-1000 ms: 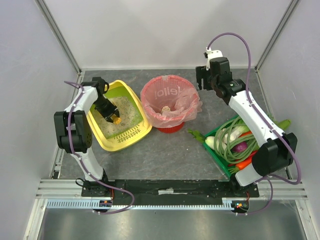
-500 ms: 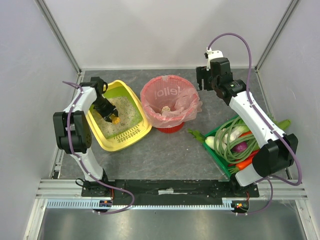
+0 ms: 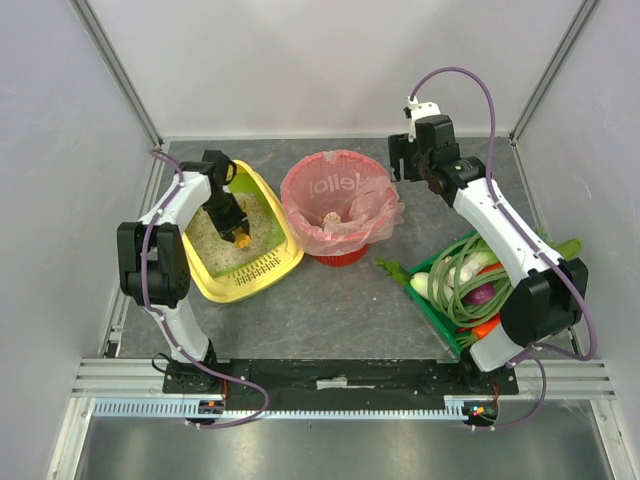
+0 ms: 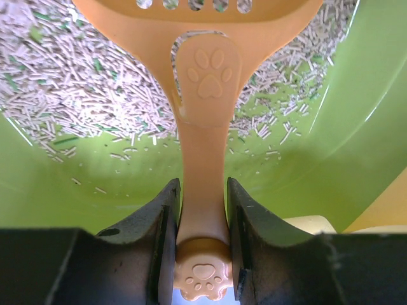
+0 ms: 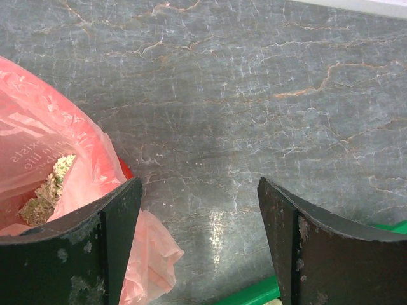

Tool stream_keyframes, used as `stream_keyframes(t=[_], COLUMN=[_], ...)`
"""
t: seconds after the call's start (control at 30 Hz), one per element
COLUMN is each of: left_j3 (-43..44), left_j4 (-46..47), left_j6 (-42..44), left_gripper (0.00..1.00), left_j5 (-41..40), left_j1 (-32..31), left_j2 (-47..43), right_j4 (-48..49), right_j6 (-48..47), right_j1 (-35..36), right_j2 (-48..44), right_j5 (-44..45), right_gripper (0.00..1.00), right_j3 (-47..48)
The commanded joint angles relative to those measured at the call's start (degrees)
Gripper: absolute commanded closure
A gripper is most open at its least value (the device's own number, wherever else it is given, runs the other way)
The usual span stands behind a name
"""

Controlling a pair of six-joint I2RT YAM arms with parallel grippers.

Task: Clean the litter box

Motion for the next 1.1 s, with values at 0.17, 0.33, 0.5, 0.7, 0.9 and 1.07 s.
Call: stream_keyframes(t=[0.17,0.33,0.5,0.7,0.9,1.07], left_j3=[-1.48,-0.61,1.15,-2.7,-4.64,-6.84], left_j4=[-1.67,-1.85,-1.23,1.58,2.46,2.46], left_j6=[-0.28,-1.42,2.26,3.76,4.9,4.03], left_gripper=[0.98,0.98,0.98,0.98,0.98,0.98], left_j5=[-7.14,-8.2,-11.18,-10.22,-8.46,-8.29], left_j1=[0.32,0.5,-1.96,-1.87,-2.05,-2.92], left_j2=[-3.04,-1.55,-0.84,-5.13,-10.23,-14.19], right_j4=[0.51,0.51,0.43,0.51,0.78,0.78], right_j6=[0.16,0.33,-0.1,0.16,-2.65,-4.76], right_j1=[-0.01,-0.01,0.07,0.07,0.07,0.07], right_j2=[0.42,0.34,0.25,0.16,1.47,5.17], right_j5=[-0.52,-0.26,-0.08,0.53,3.61,4.49], right_gripper=[0.18,0.18,0.18,0.19,0.19,0.19], right_j3=[2.78,2.86,2.95,2.52,4.7,10.93])
